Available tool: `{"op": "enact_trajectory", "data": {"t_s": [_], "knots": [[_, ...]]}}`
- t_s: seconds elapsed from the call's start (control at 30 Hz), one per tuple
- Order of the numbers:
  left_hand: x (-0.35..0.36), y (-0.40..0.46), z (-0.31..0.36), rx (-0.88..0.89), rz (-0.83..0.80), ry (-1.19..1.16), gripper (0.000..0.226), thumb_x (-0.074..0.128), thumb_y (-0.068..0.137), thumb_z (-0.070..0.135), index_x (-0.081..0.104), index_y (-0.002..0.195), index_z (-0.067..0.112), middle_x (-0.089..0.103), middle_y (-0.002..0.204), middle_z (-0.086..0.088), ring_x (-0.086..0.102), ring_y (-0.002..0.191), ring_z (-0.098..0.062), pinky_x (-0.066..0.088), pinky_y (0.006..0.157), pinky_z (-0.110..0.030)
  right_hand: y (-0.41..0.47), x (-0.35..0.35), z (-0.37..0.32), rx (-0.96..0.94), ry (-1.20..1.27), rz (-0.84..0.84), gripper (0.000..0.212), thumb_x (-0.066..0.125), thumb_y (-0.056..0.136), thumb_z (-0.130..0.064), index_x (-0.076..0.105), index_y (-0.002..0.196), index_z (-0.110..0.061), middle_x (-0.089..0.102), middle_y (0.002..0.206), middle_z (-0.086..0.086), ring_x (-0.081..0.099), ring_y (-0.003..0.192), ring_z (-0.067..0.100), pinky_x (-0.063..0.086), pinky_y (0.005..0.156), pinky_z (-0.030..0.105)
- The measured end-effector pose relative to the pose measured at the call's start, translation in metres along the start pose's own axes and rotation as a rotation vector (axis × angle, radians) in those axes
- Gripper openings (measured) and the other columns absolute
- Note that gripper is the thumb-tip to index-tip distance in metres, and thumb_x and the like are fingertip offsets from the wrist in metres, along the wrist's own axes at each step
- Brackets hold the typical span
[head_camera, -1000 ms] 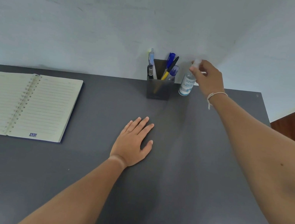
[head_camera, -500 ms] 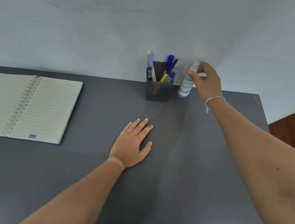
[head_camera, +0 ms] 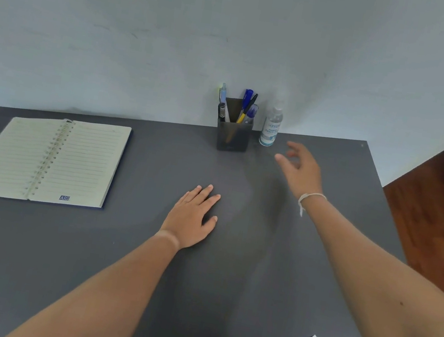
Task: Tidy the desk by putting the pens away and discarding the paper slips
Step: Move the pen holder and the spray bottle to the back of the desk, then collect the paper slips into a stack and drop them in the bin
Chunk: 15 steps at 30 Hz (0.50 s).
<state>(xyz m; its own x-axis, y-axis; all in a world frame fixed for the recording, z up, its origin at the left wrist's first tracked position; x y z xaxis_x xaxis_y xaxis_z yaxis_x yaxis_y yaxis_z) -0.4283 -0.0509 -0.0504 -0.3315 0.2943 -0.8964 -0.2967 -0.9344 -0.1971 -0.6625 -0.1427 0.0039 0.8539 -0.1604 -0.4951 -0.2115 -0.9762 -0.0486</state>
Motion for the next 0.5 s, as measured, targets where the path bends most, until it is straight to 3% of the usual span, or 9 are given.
{"op": "enact_trajectory", "data": {"t_s": [0.5], "knots": [[0.005,-0.104,-0.011,-0.079,-0.143,-0.054,0.051,0.042,0.095,0.035,0.033,0.144,0.024,0.016,0.159,0.006,0.011,0.147,-0.016,0.017,0.119,-0.032,-0.136,0.015,0.017,0.035,0.015,-0.052,0.038,0.066,0.083,-0.027,0.057,0.119,-0.021,0.057,0.105,-0.002,0.056,0.093,0.016,0.041,0.087,0.024]]}}
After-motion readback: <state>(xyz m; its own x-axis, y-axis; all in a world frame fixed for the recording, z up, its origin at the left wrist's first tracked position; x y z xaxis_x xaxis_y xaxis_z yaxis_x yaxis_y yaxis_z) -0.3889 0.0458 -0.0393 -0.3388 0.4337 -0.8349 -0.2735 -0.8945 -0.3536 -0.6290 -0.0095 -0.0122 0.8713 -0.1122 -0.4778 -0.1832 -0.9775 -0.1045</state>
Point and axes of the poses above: each hand's wrist, its own y-axis towards the middle knuckle, its own x-axis out of the palm, z = x × y, the point moved 9 cm from there along y, towards the middle knuckle
